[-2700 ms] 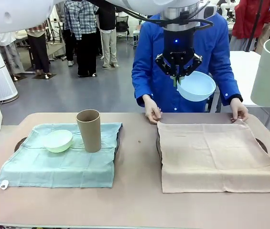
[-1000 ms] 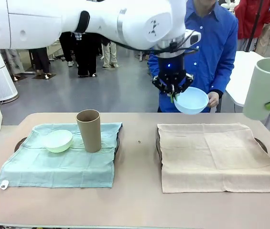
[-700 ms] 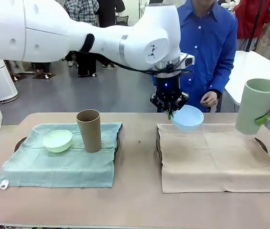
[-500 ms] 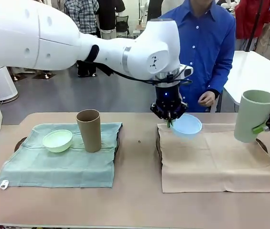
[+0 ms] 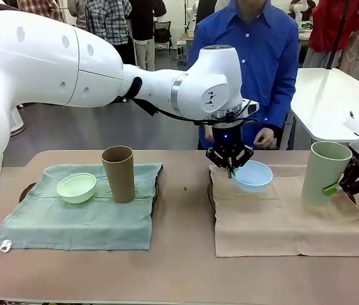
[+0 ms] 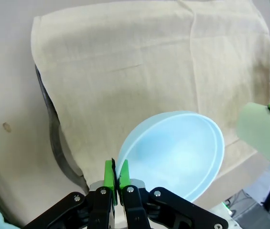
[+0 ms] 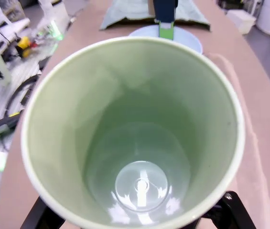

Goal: Set up a tray with a mat and arrange the tableware.
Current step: Place the Picnic Bowl and Reusable plastic cup back onto the Handle tray in front of the human's position.

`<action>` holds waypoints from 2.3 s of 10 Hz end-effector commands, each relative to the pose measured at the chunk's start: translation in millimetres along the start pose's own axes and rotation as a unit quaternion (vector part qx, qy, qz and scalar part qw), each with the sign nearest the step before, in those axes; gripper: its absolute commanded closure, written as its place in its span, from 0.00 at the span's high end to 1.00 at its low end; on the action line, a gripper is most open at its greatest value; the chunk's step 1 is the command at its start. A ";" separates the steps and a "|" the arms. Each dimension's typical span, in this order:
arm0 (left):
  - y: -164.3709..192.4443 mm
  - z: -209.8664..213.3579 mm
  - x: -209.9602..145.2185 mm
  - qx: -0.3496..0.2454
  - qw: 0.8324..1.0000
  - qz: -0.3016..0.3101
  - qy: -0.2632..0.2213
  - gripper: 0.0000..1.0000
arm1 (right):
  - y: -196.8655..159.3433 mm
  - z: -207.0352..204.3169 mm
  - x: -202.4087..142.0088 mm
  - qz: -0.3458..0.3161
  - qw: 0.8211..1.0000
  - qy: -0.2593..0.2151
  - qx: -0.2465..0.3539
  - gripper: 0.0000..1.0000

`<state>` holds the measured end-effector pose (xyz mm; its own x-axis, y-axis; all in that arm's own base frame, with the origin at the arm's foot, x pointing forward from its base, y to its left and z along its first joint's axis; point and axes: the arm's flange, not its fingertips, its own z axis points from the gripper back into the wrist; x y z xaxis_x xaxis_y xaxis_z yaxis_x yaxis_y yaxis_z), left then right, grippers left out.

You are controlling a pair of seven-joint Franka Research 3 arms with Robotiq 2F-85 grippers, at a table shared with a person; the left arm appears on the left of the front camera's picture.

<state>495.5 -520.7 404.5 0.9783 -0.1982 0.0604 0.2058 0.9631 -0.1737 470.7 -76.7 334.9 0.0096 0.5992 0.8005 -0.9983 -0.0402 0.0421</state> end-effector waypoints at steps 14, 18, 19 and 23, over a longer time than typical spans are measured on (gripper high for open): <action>0.8 -62.1 22.1 -0.004 1.000 0.013 0.000 0.04 | -25.7 -32.9 -33.5 0.009 1.000 -0.003 0.019 0.89; 6.5 -52.6 13.5 -0.004 1.000 0.015 0.007 0.68 | -18.1 -16.9 -22.1 -0.020 0.996 0.083 -0.041 1.00; 10.6 -47.6 9.0 0.000 1.000 0.019 0.012 1.00 | -14.9 -7.2 -20.8 -0.045 0.991 0.112 -0.052 1.00; 35.2 -19.2 -9.0 0.022 0.998 0.050 0.041 0.74 | -1.0 33.6 -7.2 -0.217 0.961 0.167 -0.027 1.00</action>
<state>507.7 -505.8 371.4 0.9886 -0.1502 -0.0094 0.1477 0.9801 -0.1326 481.6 -110.1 334.1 0.3264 0.7852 0.5263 -0.9452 0.2670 0.1879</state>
